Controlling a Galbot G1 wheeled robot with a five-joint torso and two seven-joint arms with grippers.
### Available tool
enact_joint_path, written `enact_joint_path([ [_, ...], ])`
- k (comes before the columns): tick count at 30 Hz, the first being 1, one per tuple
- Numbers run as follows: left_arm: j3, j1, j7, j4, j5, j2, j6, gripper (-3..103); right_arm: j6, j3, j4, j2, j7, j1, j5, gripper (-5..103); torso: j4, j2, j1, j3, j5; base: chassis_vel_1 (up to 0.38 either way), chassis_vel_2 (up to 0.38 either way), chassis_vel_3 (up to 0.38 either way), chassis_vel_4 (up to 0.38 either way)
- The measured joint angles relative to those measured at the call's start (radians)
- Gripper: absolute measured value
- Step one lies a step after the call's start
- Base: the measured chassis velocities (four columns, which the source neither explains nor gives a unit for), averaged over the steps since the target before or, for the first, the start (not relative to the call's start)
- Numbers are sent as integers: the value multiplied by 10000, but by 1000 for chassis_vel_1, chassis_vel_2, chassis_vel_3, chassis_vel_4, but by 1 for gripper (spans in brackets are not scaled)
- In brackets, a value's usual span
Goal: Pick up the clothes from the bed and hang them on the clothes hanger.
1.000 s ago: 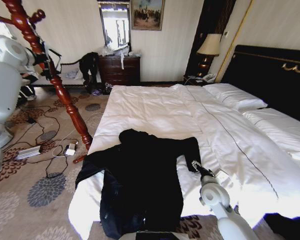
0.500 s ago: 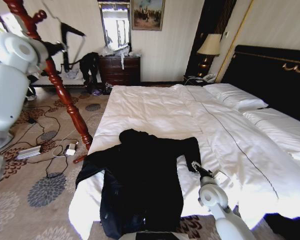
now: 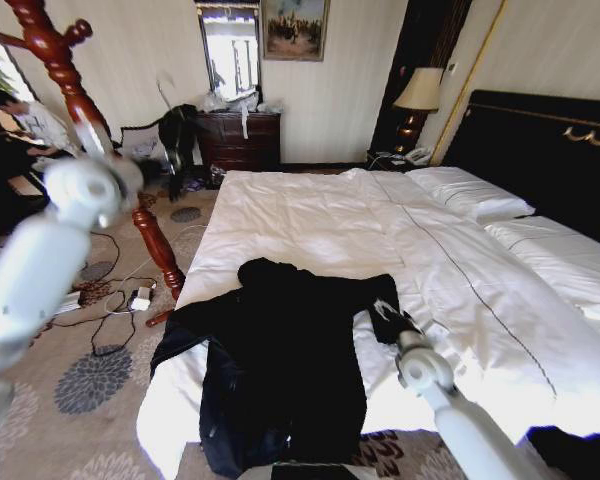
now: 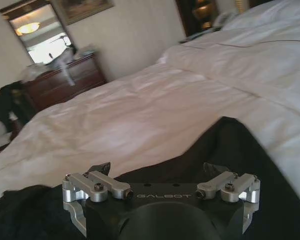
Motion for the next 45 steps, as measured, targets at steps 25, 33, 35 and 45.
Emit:
enact_joint_path([
  [25, -4689, 7458, -455, -5412, 948, -1520, -122, 16, -2030, -8739, -947, -161, 656, 5158, -5114, 100, -2, 0, -1, 0, -2, 0, 0, 0, 0],
  [33, -4530, 7458, -566, -5516, 1133, -1647, 6, 16, -5758, -9576, -4, -159, 3520, 5586, -3120, 100, -3, 1, 0, 0, -2, 0, 0, 0, 0],
  [35, -4382, 7426, -580, -5536, 1227, -1745, 40, 16, -6001, -9593, 152, -169, 3813, 5569, -2624, 100, -4, 1, -1, 0, -1, 0, 0, 0, 0],
  [45, -4072, 7709, -641, -5623, 1374, -2178, 131, 16, -5254, -9321, -635, 167, 3563, 5424, -3548, 101, -2, 1, 0, 0, -1, 0, 0, 0, 0],
])
